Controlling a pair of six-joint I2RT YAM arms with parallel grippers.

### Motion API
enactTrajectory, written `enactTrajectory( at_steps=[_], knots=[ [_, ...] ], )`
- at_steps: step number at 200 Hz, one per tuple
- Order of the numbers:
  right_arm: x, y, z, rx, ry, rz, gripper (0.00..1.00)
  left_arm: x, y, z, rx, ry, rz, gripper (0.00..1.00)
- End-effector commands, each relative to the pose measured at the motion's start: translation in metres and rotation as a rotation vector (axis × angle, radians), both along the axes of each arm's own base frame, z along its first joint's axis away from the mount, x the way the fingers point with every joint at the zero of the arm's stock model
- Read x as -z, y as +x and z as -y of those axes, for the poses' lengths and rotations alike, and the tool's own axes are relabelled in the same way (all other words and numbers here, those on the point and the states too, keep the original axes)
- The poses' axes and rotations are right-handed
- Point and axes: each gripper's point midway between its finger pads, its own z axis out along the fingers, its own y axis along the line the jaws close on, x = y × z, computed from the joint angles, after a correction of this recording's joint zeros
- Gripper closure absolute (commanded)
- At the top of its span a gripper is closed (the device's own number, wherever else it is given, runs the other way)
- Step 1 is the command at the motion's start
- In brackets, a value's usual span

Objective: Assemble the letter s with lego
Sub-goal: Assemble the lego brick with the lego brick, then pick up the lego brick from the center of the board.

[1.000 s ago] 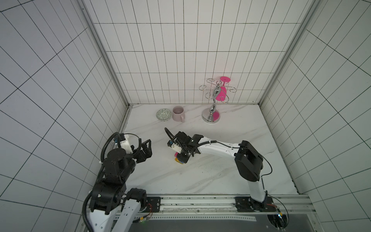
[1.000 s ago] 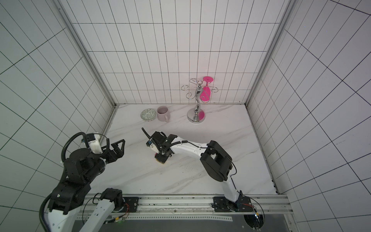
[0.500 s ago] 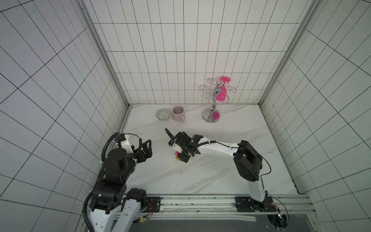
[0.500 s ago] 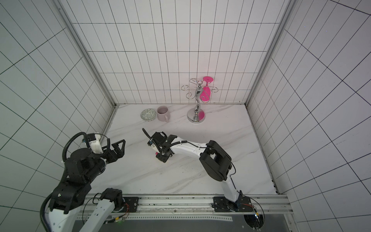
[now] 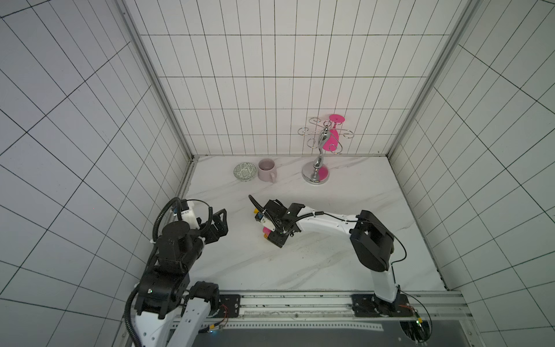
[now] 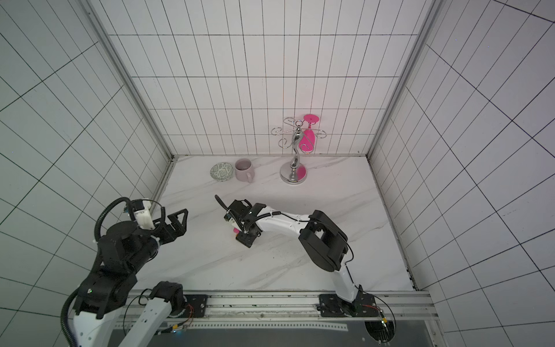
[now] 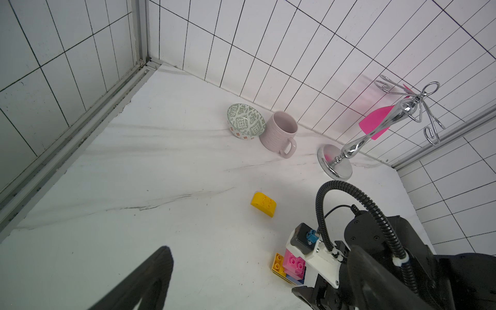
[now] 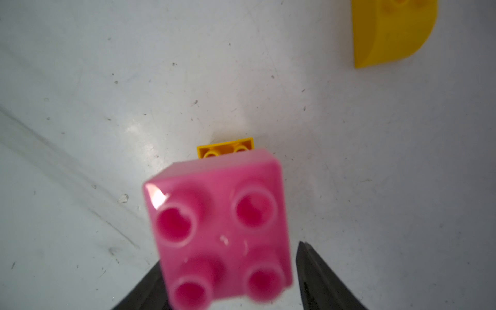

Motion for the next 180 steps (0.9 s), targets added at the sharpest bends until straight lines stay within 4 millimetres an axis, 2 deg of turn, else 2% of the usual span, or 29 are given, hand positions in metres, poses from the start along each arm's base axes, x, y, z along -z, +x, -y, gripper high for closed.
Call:
enactTrajectory(
  at_steps=[1,30,50,66,81,101,115,137,147,156,162,173,180],
  knots=[
    [-0.034,-0.001,0.009,0.010,0.060,0.021,0.28,-0.004,0.005,-0.001,-0.006,0.005,0.014,0.01],
    [-0.082,-0.002,0.025,0.068,0.157,0.011,0.27,-0.011,0.011,0.005,0.024,-0.008,0.020,0.01],
    [-0.108,-0.002,0.038,0.164,0.276,-0.068,0.27,-0.002,0.023,0.016,0.058,-0.046,-0.042,0.01],
    [-0.116,0.002,0.049,0.267,0.381,-0.187,0.27,0.022,0.036,0.027,0.085,-0.088,-0.145,0.01],
    [-0.122,0.006,0.056,0.319,0.460,-0.285,0.28,0.056,0.052,0.033,0.096,-0.094,-0.307,0.01],
    [-0.130,0.015,0.069,0.316,0.502,-0.236,0.28,0.092,0.076,0.061,0.270,-0.056,-0.461,0.02],
    [-0.139,0.017,0.074,0.296,0.539,-0.209,0.28,0.106,0.093,0.072,0.385,0.076,-0.486,0.03],
    [-0.153,0.015,0.078,0.255,0.586,-0.203,0.28,0.113,0.112,0.100,0.699,0.353,-0.322,0.03],
    [-0.158,0.012,0.078,0.234,0.608,-0.189,0.28,0.117,0.117,0.107,0.836,0.465,-0.275,0.03],
    [-0.160,0.011,0.078,0.223,0.630,-0.181,0.28,0.125,0.113,0.117,1.009,0.554,-0.233,0.02],
    [-0.161,0.009,0.078,0.212,0.643,-0.177,0.27,0.134,0.116,0.115,1.065,0.635,-0.235,0.01],
    [-0.160,0.006,0.079,0.202,0.658,-0.175,0.27,0.145,0.143,0.096,0.986,0.760,-0.300,0.02],
    [-0.161,0.005,0.079,0.198,0.667,-0.181,0.27,0.147,0.154,0.092,0.997,0.777,-0.296,0.02]
  ],
)
